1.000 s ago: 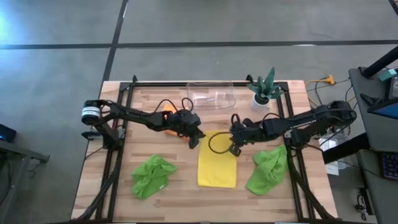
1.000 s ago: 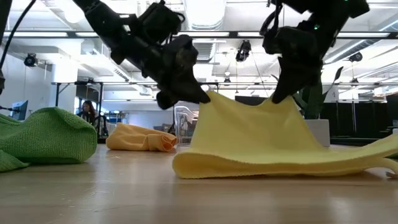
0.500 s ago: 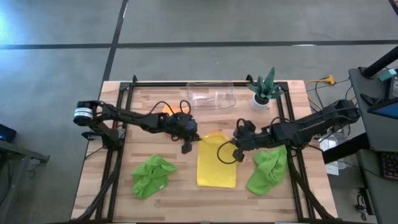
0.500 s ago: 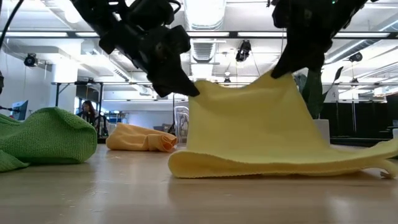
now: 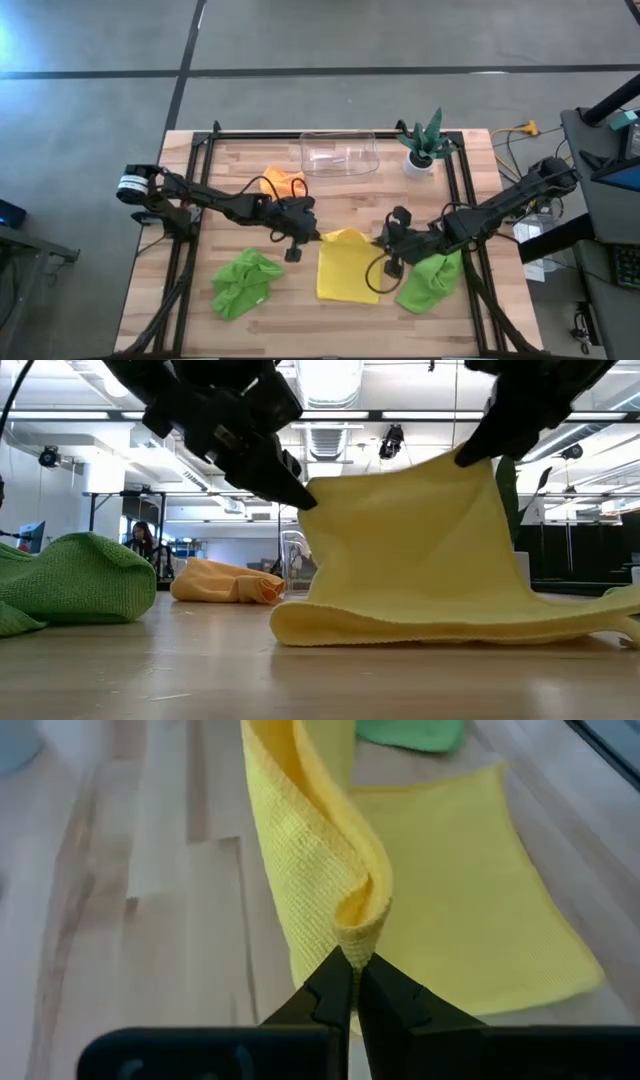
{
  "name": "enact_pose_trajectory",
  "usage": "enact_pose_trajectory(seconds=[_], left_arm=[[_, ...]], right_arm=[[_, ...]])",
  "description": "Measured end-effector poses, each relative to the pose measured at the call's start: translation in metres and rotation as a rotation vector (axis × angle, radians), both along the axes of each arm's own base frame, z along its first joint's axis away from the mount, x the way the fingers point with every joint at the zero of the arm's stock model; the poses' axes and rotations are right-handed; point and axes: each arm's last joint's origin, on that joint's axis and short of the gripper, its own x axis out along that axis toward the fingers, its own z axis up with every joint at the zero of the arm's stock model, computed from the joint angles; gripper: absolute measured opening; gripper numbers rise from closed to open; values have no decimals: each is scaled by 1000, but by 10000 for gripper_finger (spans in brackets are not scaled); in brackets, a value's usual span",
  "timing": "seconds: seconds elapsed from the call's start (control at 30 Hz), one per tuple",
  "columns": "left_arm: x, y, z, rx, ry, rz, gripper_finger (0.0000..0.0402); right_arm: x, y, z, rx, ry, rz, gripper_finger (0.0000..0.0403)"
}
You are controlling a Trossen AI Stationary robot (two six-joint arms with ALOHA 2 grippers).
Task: Fold microfiber towels
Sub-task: Fold the yellow microfiber towel
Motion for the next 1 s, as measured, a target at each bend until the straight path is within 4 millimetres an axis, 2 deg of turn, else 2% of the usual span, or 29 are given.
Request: enact_pose_trajectory(seconds=[0.27, 0.63, 0.83, 1.0], left_arm=[[0, -21, 4, 103, -30, -61, 0], [1, -40, 11, 99, -56, -121, 0], [0, -45, 10, 49, -52, -202, 0], [-2, -57, 6, 25, -37, -270, 0]], right_arm=[[-6, 19, 3, 19, -36, 79, 8], [-16, 44, 2, 34, -54, 184, 8], [-10, 61, -13, 51, -40, 237, 8], [-4, 70, -29, 87, 0, 233, 8]])
